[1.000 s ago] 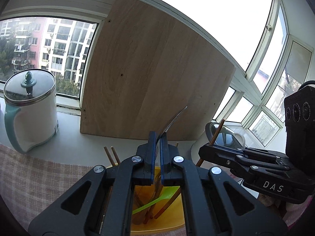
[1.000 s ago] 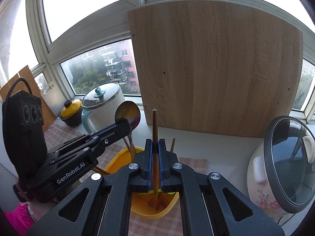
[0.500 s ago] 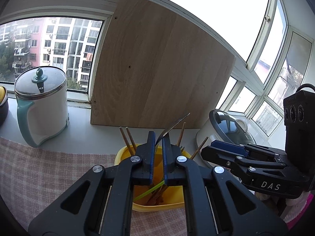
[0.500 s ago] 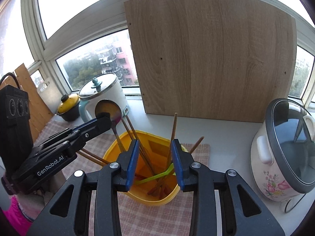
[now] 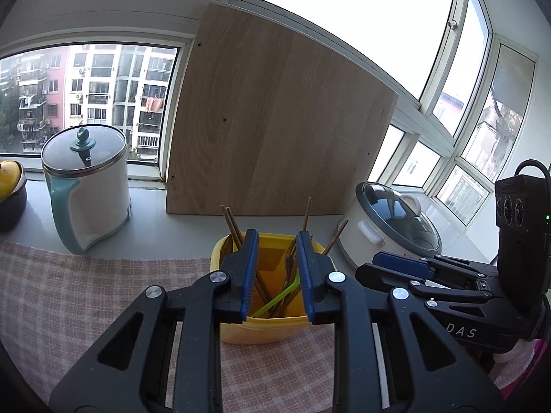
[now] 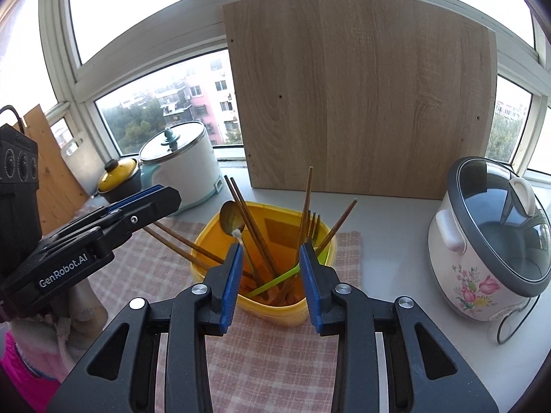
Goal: Organize utensils
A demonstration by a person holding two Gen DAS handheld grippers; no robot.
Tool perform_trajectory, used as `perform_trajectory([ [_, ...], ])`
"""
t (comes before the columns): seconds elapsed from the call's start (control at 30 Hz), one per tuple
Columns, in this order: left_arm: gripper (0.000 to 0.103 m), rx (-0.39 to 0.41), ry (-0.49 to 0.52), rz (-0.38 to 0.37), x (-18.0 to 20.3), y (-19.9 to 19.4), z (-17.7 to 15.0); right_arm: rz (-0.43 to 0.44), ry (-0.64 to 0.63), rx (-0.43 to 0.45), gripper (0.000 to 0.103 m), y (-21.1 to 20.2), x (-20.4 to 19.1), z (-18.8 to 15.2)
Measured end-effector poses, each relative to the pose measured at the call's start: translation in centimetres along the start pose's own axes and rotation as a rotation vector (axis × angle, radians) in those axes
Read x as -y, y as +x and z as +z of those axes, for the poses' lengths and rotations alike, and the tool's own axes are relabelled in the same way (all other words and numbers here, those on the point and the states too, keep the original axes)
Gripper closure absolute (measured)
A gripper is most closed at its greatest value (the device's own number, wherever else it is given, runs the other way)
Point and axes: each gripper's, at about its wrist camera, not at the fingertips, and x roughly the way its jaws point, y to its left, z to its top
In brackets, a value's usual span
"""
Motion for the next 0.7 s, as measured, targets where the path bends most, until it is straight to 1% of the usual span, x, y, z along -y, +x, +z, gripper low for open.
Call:
perform_trajectory([
  [0.13,0.081,-0.009,0.031,0.009,0.2,-1.9,-0.8,-0.014,0.007,0.009,0.071,-0.7,-0.8,-0.7],
  [0.17,0.079,-0.011,0.034,0.008,0.2,-2.4,-1.0,-0.017,0.008,0.011,0.071,-1.0,-1.0,-1.0],
  [0.2,0.073,-0.012,0.041,0.008,0.3,-3.0,-1.2,-0.02,0.008,0.014,0.071,-1.2,-1.2,-1.2],
  [0.27,0.068,-0.013,0.064,0.016,0.5,-4.0,-1.7,-0.03,0.013,0.021,0.071,-1.7,-1.5,-1.7],
  [0.33,0.067,-0.019,0.086,0.022,0.7,-5.1,-2.2,-0.036,0.02,0.026,0.069,-2.2,-1.8,-2.2],
  [0.37,0.064,-0.024,0.094,0.026,0.8,-5.5,-2.3,-0.041,0.024,0.03,0.065,-2.5,-2.0,-2.4],
  [0.4,0.055,-0.028,0.102,0.03,0.9,-6.0,-2.5,-0.046,0.025,0.036,0.062,-2.8,-2.2,-2.6],
  [0.43,0.05,-0.028,0.109,0.032,1.0,-6.5,-2.7,-0.053,0.025,0.043,0.058,-3.1,-2.4,-2.9],
  [0.47,0.042,-0.025,0.117,0.036,1.0,-7.1,-2.8,-0.062,0.022,0.05,0.057,-3.6,-2.7,-3.2],
  [0.5,0.039,-0.023,0.124,0.039,1.1,-7.7,-3.0,-0.071,0.019,0.057,0.056,-4.0,-3.0,-3.4],
  [0.53,0.038,-0.023,0.132,0.042,1.2,-8.2,-3.1,-0.079,0.017,0.063,0.055,-4.3,-3.2,-3.6],
  [0.6,0.032,-0.025,0.148,0.052,1.4,-9.0,-3.3,-0.096,0.019,0.076,0.046,-5.0,-3.6,-4.0],
  [0.63,0.03,-0.028,0.155,0.058,1.5,-9.4,-3.5,-0.1,0.02,0.083,0.039,-5.3,-3.7,-4.2],
  [0.67,0.025,-0.026,0.161,0.064,1.6,-9.8,-3.6,-0.105,0.019,0.09,0.035,-5.6,-3.9,-4.3],
  [0.7,0.021,-0.022,0.166,0.068,1.7,-10.2,-3.7,-0.112,0.017,0.097,0.034,-5.9,-4.0,-4.4],
])
